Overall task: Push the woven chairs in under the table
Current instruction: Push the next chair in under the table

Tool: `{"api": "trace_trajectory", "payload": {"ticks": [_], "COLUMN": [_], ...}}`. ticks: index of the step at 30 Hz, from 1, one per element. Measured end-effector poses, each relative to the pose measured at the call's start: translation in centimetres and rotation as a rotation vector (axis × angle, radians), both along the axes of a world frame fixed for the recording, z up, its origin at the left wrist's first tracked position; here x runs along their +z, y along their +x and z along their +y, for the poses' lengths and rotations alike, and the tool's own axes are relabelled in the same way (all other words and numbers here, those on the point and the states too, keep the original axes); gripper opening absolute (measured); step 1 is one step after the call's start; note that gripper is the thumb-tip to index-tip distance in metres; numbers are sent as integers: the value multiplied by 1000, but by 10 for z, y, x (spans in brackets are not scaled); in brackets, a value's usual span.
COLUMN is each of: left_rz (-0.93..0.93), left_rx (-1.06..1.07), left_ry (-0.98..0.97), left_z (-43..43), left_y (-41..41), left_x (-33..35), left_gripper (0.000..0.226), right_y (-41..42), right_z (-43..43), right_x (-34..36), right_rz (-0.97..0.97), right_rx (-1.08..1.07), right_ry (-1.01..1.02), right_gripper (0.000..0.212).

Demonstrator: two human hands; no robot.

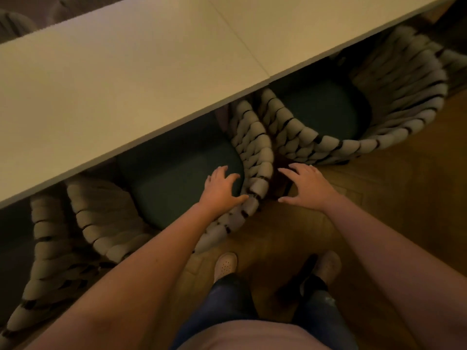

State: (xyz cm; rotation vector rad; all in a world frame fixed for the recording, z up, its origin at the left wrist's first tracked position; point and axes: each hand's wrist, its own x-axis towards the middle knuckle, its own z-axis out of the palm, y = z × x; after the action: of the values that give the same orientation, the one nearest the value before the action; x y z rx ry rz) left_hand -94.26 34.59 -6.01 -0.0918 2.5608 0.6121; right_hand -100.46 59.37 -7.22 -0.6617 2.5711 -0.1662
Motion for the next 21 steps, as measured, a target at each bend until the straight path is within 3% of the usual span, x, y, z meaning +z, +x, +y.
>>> {"api": "trace_trajectory", "payload": {"ticks": [4, 8, 15, 21], "left_rz": [121, 145, 106, 104], "left_rx": [-213, -242, -272, -312], "left_ry": [-124, -207, -177, -143], "left_z": [84, 179, 350, 455], "left_y": [-56, -108, -178, -251], "left_x": [10, 11, 11, 16], "left_gripper": [70, 74, 71, 70], "right_y": [-37, -82, -153, -215], "right_z": [94, 202, 379, 468], "right_x": [10, 24, 44, 34], "right_rz": [27, 87, 128, 120], "right_rx": [-87, -178, -323, -387], "right_ry": [-9, -15, 96, 91], "right_gripper": [84, 84, 79, 82]}}
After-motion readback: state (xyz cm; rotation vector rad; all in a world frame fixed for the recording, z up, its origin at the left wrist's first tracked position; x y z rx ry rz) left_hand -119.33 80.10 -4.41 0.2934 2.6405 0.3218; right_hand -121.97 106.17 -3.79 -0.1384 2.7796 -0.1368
